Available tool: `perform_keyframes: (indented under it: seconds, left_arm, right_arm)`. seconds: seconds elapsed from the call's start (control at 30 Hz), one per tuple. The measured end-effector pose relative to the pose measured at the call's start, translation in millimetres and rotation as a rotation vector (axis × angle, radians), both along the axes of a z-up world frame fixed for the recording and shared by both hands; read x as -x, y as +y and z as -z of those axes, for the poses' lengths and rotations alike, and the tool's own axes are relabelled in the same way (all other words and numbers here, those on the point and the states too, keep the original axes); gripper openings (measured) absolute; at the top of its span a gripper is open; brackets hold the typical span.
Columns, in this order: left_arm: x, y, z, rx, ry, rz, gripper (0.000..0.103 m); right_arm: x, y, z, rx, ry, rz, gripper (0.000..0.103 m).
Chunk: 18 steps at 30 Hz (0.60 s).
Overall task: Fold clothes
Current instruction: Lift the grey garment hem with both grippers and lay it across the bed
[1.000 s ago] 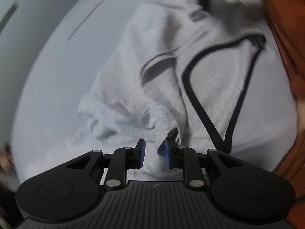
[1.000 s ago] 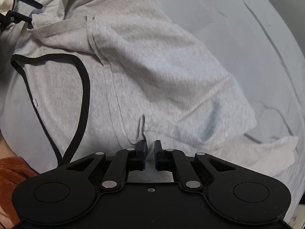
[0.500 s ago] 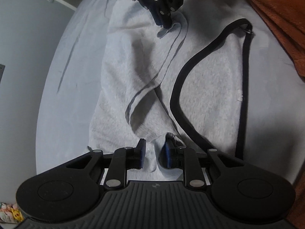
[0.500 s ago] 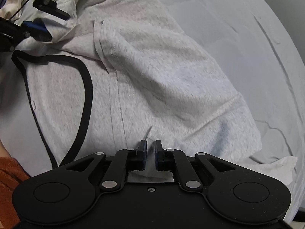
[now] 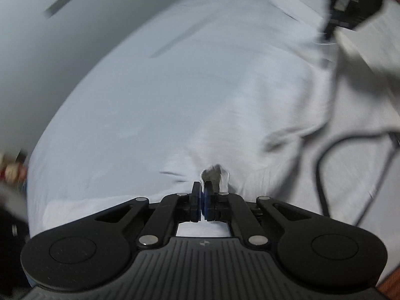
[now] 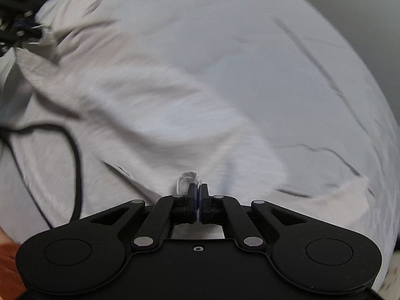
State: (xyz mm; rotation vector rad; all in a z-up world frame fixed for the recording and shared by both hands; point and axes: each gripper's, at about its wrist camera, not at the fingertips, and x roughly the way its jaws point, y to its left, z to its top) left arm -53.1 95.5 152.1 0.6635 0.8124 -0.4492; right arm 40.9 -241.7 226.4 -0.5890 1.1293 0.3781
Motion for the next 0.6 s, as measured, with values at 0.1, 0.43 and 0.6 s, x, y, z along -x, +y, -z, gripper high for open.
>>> perform_keyframes:
  seconds: [0.1, 0.43, 0.6]
  left_arm:
    - [-17, 23, -21, 0.067, -0.025, -0.133, 0.001]
    - [-98, 71, -80, 0.43, -0.033, -0.464, 0.001]
    - [-132, 81, -99, 0.513, -0.053, -0.551, 0.001]
  right_arm:
    - [-8, -25, -23, -0.006, -0.078, 0.1, 0.0]
    - [-54, -77, -75, -0.17, -0.252, 0.35, 0.0]
    - [-105, -73, -81, -0.22, -0.33, 0.4, 0.0]
